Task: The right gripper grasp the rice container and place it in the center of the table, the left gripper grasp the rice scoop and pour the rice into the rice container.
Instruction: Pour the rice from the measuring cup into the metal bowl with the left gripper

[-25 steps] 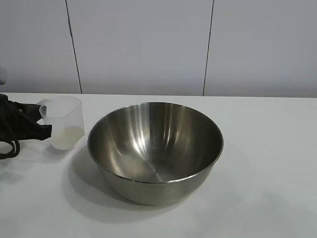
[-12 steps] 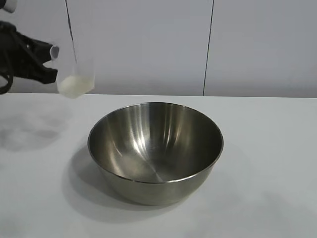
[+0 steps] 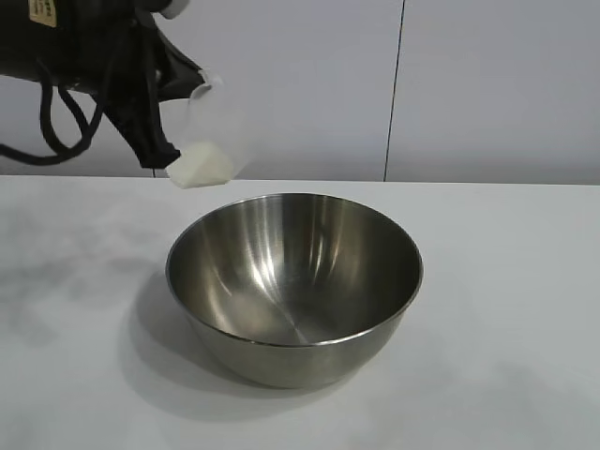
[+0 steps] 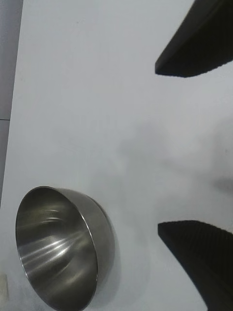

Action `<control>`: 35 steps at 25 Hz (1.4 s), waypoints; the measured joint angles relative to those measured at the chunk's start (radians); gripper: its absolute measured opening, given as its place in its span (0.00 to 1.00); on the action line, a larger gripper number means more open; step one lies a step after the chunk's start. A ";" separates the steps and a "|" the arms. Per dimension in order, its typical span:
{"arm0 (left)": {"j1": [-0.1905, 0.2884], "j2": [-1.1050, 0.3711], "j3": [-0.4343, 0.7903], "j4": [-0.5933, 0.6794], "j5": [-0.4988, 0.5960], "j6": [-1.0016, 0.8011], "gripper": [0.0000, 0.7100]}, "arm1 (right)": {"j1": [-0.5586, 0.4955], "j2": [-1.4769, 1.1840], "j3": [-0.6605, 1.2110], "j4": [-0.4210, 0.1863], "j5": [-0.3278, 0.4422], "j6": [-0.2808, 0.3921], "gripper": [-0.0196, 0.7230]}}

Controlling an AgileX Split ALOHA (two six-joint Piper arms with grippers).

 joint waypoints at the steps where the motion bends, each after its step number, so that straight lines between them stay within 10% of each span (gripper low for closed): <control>1: -0.017 0.000 0.000 0.000 0.003 0.037 0.02 | 0.000 0.000 0.000 0.000 0.000 0.000 0.78; 21: -0.100 0.137 -0.012 0.013 -0.139 0.919 0.02 | 0.000 0.000 0.000 0.000 -0.001 0.000 0.78; 35: -0.100 0.141 -0.037 0.480 -0.148 0.930 0.02 | 0.082 0.000 0.000 0.001 -0.001 0.000 0.78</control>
